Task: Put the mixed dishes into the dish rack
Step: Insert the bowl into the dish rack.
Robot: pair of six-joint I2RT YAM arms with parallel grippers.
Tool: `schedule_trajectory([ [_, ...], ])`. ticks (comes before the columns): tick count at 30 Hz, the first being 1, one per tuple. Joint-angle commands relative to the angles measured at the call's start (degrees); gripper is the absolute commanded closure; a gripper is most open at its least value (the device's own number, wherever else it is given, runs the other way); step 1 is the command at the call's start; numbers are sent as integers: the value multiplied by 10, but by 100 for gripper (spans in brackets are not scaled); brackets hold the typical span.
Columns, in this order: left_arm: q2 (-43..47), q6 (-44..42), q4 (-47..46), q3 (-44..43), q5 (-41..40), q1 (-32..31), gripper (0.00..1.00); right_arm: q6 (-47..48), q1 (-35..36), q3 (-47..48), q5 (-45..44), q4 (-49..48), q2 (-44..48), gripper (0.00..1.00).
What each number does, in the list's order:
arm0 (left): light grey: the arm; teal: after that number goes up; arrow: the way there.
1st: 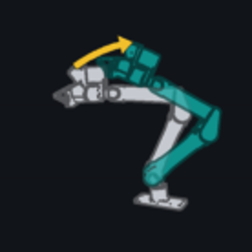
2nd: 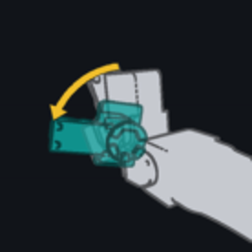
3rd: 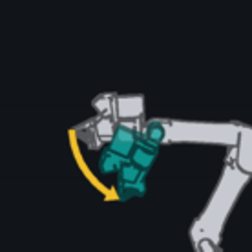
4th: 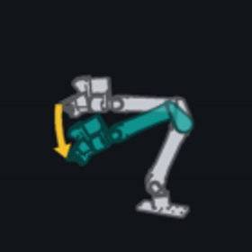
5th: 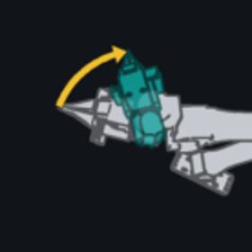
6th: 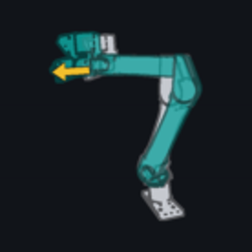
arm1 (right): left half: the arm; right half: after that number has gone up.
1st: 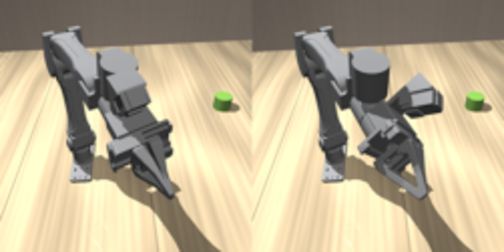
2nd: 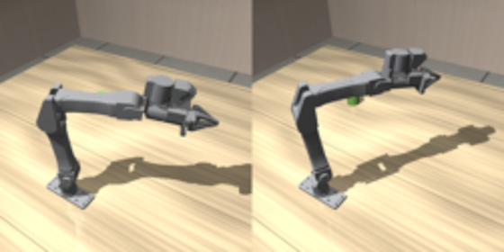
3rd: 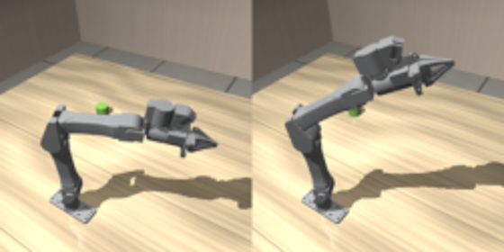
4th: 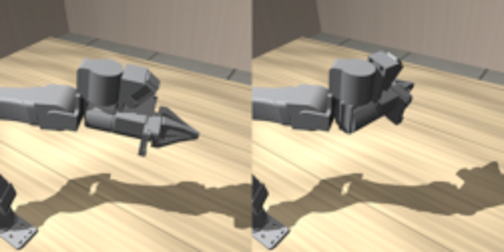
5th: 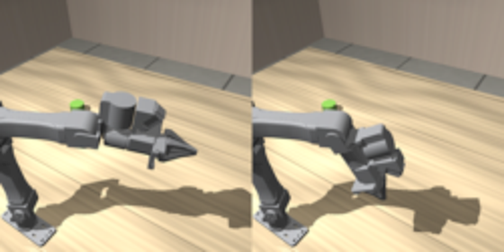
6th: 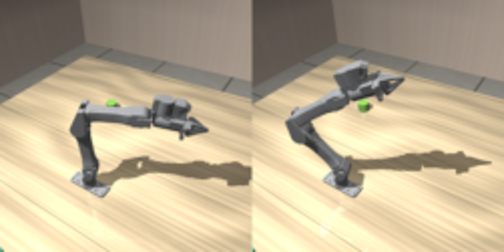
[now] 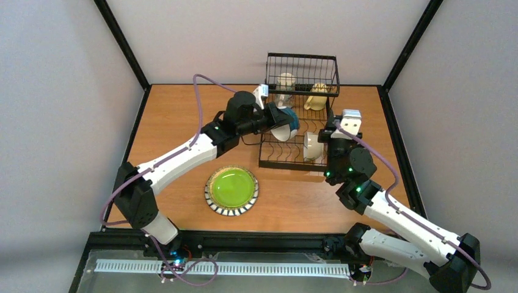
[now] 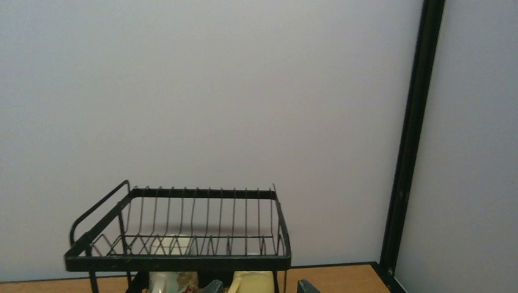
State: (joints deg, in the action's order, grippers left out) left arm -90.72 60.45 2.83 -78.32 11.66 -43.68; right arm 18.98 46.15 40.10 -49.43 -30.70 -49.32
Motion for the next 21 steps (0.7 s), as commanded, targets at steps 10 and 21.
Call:
schedule_trajectory([
  [10,4,-99,-130,52,234,42,100,-184,-106,15,46,74,0,29],
  [21,-46,-100,-268,90,387,67,100,-260,-165,8,80,76,-26,29],
])
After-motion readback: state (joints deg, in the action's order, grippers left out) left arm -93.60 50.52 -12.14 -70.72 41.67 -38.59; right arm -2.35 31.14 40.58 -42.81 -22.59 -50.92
